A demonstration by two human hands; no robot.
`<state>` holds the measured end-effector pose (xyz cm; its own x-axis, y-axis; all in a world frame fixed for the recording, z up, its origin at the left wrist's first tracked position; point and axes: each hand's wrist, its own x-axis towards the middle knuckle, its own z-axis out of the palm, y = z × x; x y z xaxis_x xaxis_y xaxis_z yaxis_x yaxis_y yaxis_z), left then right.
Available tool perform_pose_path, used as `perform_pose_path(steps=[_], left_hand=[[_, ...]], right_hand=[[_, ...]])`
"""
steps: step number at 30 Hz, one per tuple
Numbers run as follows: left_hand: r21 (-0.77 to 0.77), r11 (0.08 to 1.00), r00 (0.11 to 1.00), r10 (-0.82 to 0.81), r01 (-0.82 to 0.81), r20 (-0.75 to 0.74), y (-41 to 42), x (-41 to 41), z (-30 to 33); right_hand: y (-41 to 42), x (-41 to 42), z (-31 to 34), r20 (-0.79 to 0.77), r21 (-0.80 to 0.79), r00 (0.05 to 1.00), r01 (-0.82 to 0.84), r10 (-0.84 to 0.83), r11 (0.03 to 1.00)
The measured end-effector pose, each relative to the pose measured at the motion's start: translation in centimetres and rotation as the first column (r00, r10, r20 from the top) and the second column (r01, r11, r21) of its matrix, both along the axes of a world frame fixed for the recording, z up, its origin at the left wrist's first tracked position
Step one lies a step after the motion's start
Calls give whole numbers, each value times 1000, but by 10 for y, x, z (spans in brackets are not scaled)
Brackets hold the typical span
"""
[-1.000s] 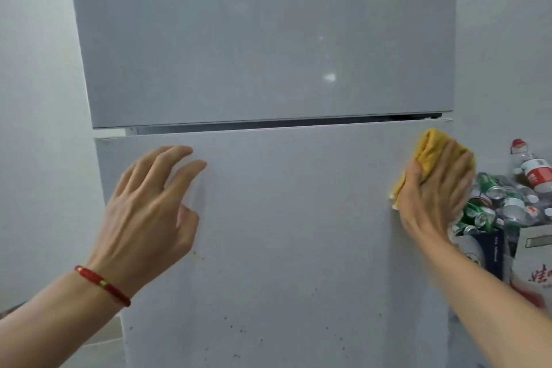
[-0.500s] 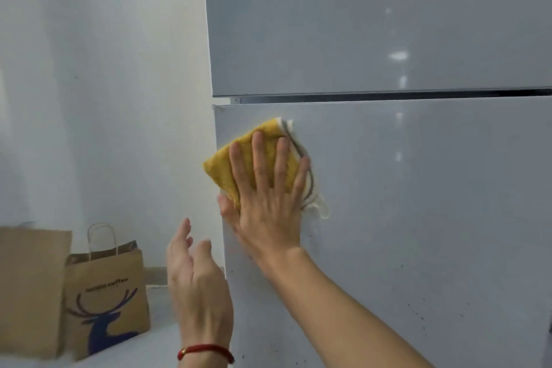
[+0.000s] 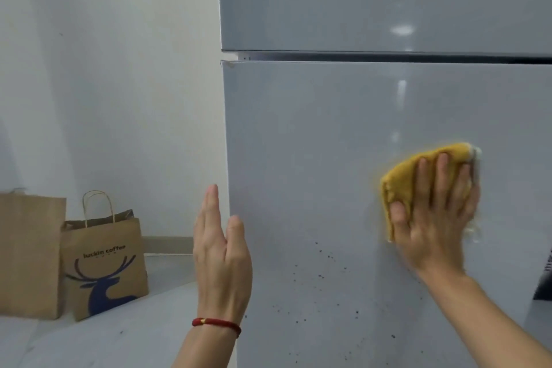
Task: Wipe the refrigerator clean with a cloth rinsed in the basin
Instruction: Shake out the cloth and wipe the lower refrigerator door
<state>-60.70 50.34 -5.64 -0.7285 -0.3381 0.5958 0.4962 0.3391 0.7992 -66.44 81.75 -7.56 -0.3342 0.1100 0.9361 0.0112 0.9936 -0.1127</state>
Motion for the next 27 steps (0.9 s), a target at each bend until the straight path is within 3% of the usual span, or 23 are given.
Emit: perform_pose_path(steps=[2, 4, 6, 7, 9, 11, 14, 17, 19, 22, 24, 27], left_hand=[[-20, 999, 1000, -29, 29, 6, -3, 0, -2], [-20, 998, 998, -55, 55, 19, -6, 0, -4], [7, 998, 998, -62, 62, 18, -10, -1, -6], [22, 998, 998, -54, 54, 6, -11, -1, -7], [20, 999, 999, -30, 31, -14, -13, 0, -10], [-10, 1000, 1000, 5, -5, -22, -13, 1, -12], [-92, 991, 993, 85, -93, -86, -9, 4, -12], [-211, 963, 977, 137, -170, -164, 1, 5, -13], [-284, 946, 973, 95, -154, -213, 17, 6, -16], [-447, 890, 944, -66, -90, -324, 54, 7, -21], [-477, 878, 934, -130, -48, -334, 80, 6, -21], [-489, 872, 933, -153, -28, -326, 103, 5, -19]], right_hand=[[18, 7, -16, 2, -310, 1000, 8, -8, 951], [1, 6, -17, -38, -595, 998, 10, -41, 803], [-44, -2, -5, -59, -660, 995, 19, -77, 751], [-71, -5, 2, -49, -589, 998, 8, -46, 808], [-128, -10, 7, -2, -297, 999, -43, 45, 954], [-178, -16, 5, 33, -42, 995, -96, 97, 995], [-224, -25, -10, 64, 286, 981, -193, 183, 939], [-216, -25, -17, 197, 564, 940, -340, 277, 752], [-180, -19, -15, 218, 591, 919, -393, 330, 704], [-98, -3, -15, 85, 468, 956, -287, 281, 835], [-28, 7, -18, 25, 354, 986, -162, 164, 921], [67, 9, -9, -5, 63, 1000, -28, 28, 998]])
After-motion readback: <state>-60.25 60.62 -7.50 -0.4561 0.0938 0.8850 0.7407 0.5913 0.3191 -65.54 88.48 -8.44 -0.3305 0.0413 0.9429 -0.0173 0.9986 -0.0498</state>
